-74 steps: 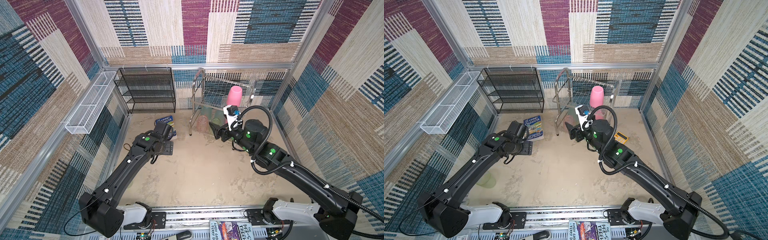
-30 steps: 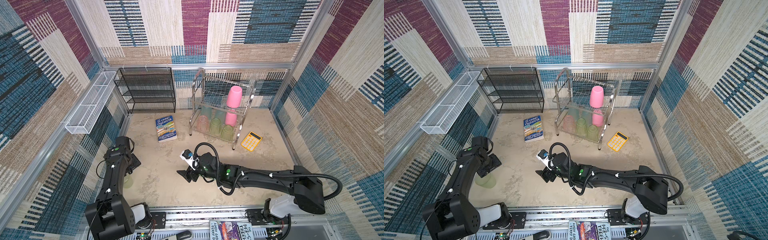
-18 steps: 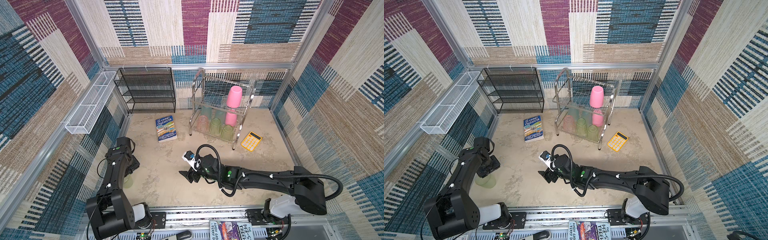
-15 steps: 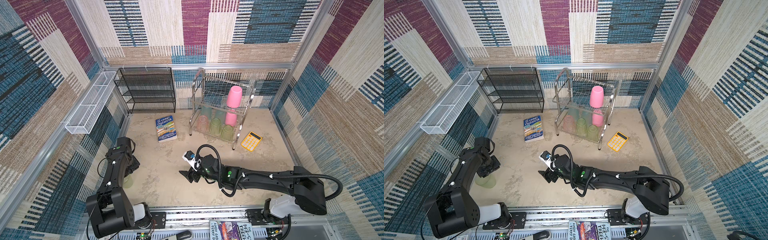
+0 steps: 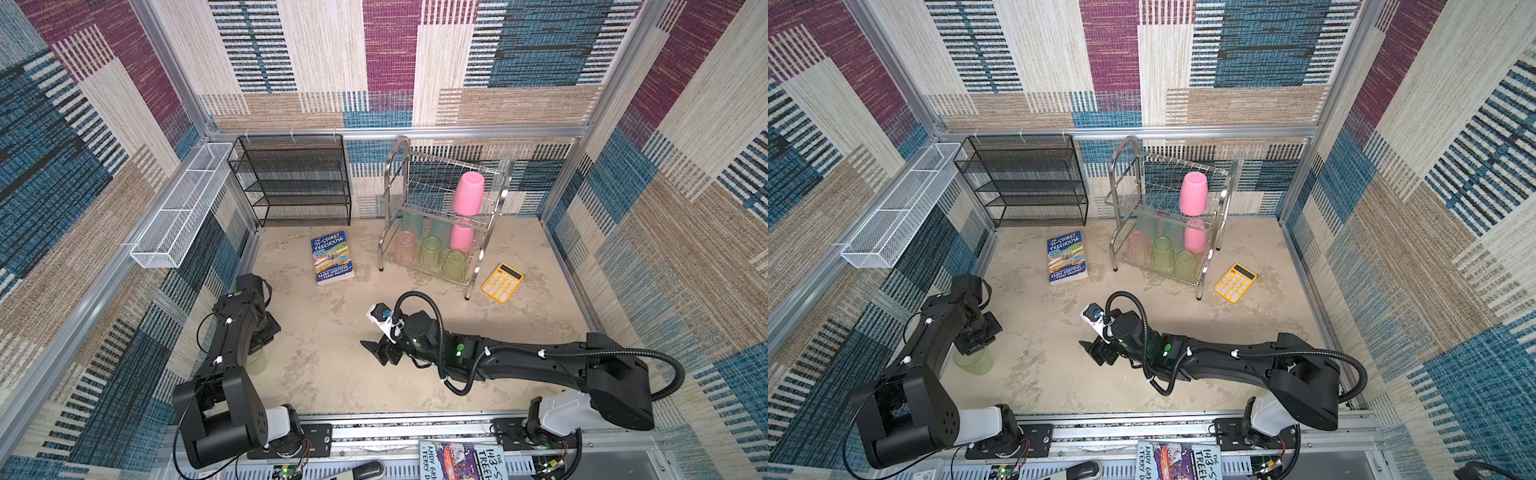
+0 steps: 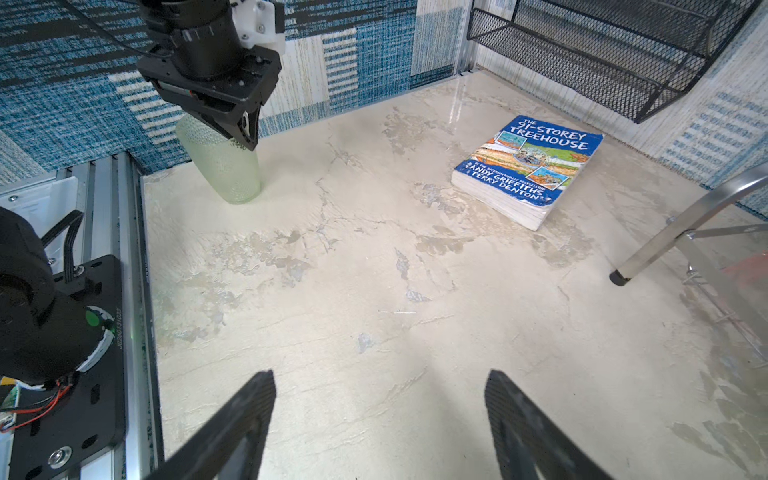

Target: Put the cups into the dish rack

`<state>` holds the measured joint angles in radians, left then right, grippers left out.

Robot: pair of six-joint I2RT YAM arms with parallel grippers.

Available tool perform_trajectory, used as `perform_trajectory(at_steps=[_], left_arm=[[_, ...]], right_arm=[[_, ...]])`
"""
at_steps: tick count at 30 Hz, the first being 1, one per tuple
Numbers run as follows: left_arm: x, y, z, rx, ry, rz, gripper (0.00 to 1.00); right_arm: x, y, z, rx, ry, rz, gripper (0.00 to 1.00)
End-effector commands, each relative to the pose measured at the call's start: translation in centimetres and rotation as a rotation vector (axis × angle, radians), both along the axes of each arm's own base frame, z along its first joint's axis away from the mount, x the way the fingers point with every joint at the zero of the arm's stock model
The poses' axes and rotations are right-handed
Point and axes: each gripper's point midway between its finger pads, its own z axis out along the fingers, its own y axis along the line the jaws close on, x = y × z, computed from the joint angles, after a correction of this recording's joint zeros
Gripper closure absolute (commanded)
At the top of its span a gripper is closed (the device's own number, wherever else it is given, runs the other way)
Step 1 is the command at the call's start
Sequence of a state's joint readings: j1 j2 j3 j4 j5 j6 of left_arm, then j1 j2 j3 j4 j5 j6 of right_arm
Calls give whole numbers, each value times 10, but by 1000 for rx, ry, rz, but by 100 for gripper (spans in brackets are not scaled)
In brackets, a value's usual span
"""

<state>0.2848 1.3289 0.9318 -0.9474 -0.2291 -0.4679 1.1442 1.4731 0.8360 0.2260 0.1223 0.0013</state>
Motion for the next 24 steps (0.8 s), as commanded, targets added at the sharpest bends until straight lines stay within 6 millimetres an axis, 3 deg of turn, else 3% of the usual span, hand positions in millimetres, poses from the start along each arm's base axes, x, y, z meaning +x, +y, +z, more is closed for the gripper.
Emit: perform_trajectory(at_steps=[1, 4, 14, 24], left_arm=[[2, -1, 3, -5, -7, -10, 87], [4, -3, 5, -8, -14, -23, 92], [13, -21, 13, 4, -24, -122, 96], [25, -61, 24, 22, -67, -293, 100]], right_arm=[[4, 1, 10, 40, -21, -20, 18], [5, 1, 9, 37, -19, -28, 19], [13, -4, 4, 29, -10, -76, 19], [29, -20, -8, 48, 45, -155, 19]])
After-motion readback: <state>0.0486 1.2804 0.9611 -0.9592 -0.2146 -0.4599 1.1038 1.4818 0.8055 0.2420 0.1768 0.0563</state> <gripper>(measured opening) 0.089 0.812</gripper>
